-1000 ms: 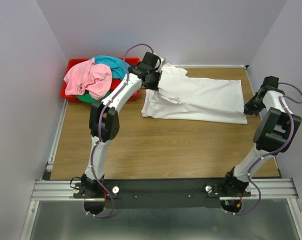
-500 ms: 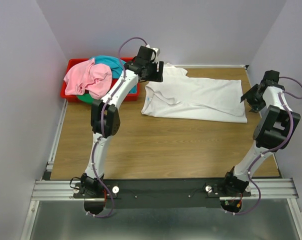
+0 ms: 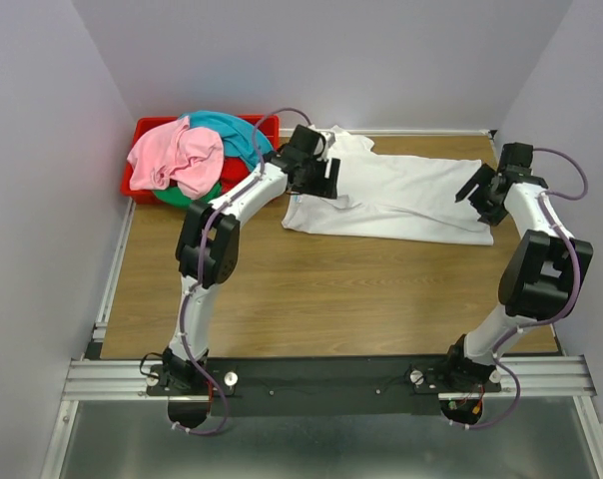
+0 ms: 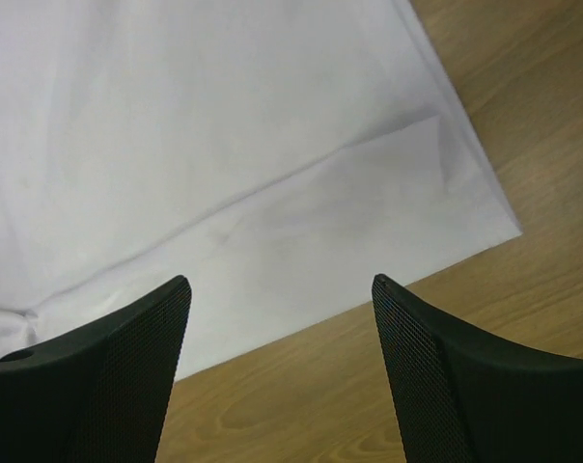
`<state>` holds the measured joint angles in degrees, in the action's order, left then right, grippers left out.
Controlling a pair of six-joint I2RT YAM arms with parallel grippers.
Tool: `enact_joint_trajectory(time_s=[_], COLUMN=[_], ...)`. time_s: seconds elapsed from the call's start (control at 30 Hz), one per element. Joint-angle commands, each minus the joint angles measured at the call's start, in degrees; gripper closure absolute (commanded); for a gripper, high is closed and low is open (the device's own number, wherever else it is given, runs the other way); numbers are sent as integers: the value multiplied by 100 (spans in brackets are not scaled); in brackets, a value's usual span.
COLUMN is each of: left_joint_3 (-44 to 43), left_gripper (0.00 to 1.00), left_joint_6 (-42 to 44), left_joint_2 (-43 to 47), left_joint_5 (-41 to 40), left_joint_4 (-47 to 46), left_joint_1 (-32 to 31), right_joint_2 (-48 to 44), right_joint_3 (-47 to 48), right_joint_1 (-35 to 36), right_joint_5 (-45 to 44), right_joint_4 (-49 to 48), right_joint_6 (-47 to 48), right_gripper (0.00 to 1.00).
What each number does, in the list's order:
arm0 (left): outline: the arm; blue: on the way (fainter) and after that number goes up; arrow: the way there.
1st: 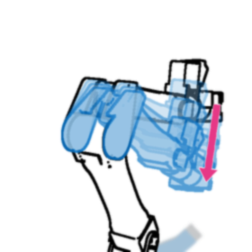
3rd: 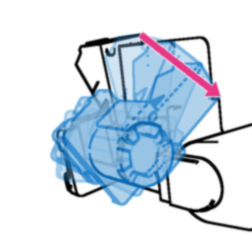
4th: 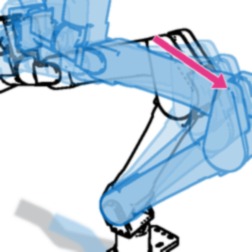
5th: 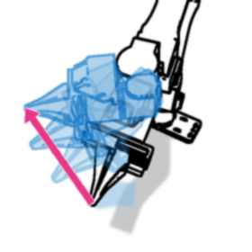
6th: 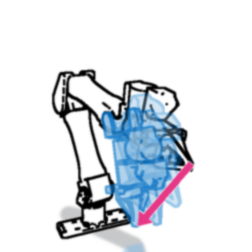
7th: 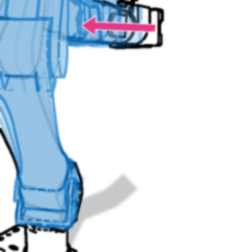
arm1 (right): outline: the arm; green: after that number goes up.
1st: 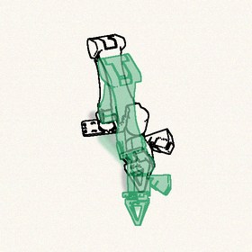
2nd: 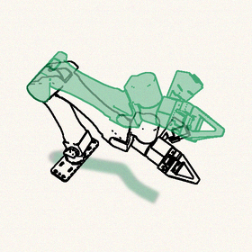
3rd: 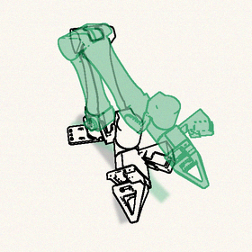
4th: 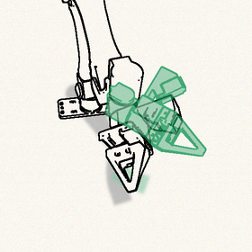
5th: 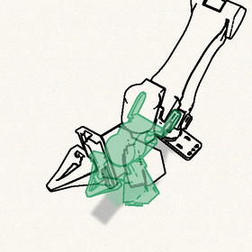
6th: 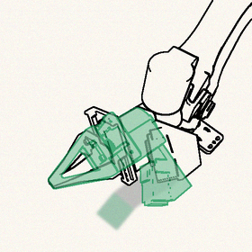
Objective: Fold and stack the t-shirts
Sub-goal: Fold the tshirt
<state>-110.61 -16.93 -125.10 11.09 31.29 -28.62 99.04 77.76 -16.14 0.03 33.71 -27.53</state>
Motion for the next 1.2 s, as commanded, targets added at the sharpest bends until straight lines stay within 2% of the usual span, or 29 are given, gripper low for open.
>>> enact_joint_trajectory(time_s=[0.0,0.13,0.27,0.67,0.97,1.17], left_joint_3=[495,1127,1384,2297,3087,3598], left_gripper=[20,20,20,20,20,20], left_joint_6=[6,-65,31,278,304,146], left_joint_2=[293,390,311,565,1013,1453], left_joint_5=[227,244,209,-46,33,86], left_joint_4=[-360,-737,-861,-1195,-1362,-1529], left_joint_1=[-319,-381,-381,-381,-442,-583], right_joint_2=[-96,-8,176,449,168,-463], right_joint_3=[-603,-1024,-1184,-1359,-1736,-1984], right_joint_1=[111,129,129,129,129,129], right_joint_5=[312,480,559,182,23,23], right_joint_4=[-216,-321,-479,-577,-111,109], right_joint_6=[72,107,142,195,28,37], right_gripper=[18,18,18,18,17,17])
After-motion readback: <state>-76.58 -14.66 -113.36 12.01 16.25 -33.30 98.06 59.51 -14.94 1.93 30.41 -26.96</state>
